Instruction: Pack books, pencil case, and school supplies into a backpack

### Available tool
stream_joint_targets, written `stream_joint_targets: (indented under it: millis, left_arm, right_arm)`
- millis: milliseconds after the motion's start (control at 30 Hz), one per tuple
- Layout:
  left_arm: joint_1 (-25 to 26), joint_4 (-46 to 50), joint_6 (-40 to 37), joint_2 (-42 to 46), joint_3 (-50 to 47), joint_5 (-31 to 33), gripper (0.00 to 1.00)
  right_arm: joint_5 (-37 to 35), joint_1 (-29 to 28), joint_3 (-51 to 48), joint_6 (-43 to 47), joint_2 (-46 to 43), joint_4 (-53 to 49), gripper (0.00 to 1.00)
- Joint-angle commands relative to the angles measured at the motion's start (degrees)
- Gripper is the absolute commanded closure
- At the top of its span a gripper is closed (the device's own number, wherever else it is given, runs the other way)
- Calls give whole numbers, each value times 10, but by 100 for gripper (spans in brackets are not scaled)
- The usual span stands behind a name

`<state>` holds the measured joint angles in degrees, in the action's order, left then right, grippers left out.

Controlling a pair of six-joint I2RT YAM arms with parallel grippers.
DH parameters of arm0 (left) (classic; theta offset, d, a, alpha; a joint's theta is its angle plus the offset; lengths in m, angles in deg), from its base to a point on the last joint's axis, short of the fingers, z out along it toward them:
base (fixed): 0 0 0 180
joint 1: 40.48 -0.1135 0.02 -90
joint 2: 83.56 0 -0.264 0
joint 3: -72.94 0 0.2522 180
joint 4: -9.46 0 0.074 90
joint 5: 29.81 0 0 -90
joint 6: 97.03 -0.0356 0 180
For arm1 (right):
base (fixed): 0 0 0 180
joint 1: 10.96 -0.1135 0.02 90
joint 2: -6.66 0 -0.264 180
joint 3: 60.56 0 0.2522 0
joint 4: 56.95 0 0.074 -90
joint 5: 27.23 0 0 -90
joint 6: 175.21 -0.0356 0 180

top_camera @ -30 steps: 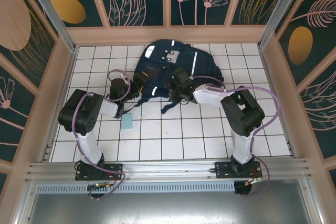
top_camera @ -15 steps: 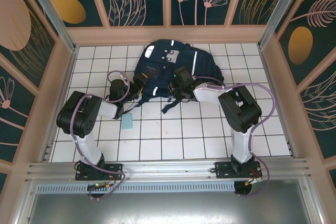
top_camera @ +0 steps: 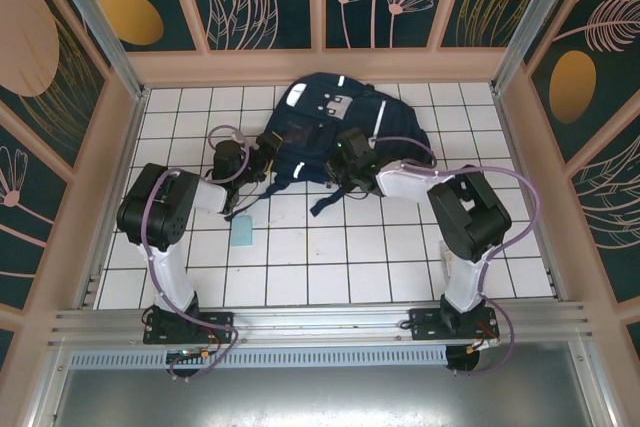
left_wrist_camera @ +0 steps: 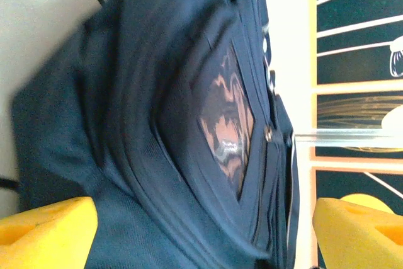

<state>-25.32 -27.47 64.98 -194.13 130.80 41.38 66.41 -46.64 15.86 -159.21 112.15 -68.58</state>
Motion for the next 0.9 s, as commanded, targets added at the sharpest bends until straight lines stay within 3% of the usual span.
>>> stream_joint_targets:
  millis: [0,200,400,633,767,867]
  left_arm:
    - [-20,52,-36,-18,24,46,11]
    - [-21,83,-50,-21,54,46,11]
    - [-21,74,-22,13,27,-6,10]
    - [-20,112,-53,-2,21,-17,9]
    - [-14,64,-20,-39,23,-47,16]
    - [-2,34,0,-63,32,-65,27]
  right_arm:
    - [18,19,-23,119,-27,-107,95]
    - [116,62,-20,197,-22,-135,91]
    - [187,73,6,184,-5,-93,90]
    - [248,81,24,180,-8,-71,91]
    - [256,83,21,181,-18,-66,91]
    - [265,82,23,182,-13,-57,91]
